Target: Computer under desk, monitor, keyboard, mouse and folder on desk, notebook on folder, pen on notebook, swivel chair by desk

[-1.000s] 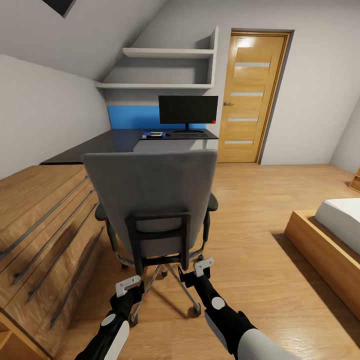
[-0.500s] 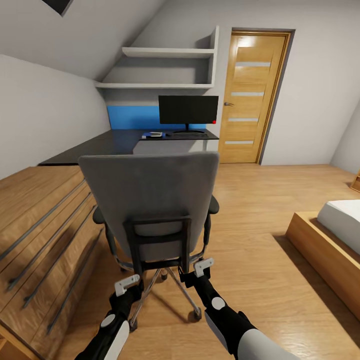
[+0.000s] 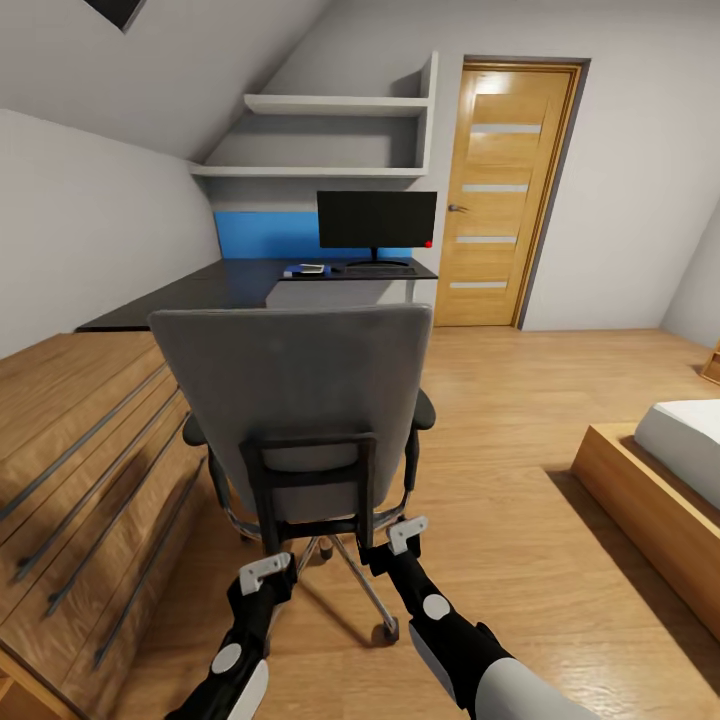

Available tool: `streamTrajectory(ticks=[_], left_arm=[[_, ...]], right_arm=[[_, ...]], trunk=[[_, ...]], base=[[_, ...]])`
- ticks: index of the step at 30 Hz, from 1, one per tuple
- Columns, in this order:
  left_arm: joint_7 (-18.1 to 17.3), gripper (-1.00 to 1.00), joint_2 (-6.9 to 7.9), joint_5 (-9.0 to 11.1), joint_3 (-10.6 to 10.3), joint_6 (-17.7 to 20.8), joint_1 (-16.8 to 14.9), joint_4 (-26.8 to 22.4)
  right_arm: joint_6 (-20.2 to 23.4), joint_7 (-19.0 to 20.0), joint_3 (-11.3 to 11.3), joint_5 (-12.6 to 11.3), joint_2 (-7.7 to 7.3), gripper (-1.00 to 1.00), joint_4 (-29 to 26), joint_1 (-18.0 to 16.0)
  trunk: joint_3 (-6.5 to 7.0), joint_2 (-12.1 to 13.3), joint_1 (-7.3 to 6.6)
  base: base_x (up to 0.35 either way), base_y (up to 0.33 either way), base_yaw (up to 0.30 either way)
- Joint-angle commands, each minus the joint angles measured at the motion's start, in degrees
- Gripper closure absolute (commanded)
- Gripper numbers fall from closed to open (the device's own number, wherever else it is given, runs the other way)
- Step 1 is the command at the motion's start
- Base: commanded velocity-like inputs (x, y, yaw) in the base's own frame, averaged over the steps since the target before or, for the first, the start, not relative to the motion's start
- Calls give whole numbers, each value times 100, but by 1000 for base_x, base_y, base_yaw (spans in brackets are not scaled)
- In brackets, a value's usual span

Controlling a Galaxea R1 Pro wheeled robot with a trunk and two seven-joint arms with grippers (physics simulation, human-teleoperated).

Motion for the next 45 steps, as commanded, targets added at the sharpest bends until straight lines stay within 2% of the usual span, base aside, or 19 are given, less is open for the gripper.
streamTrajectory(ticks=[1,9,32,45], left_arm=[[40,-100,8,12,-63,-35,-5,5],[40,-100,13,-59,-118,-46,-4,11],[48,-100,13,-65,-139,-43,-3,11],[48,-100,13,-65,-140,-42,-3,11]], right_arm=[[-22,-26,13,-21,0,-100,12,-9],[-22,-29,7,-21,0,-100,18,-6],[-22,-33,7,-21,0,-100,19,-9],[-22,-59,7,-21,0,-100,28,-6]], trunk=[[-5,-2,-1],[-5,-2,-1],[-5,-2,-1],[-5,-2,-1]], base=[[0,0,0],[0,0,0],[47,-1,0],[94,-75,0]])
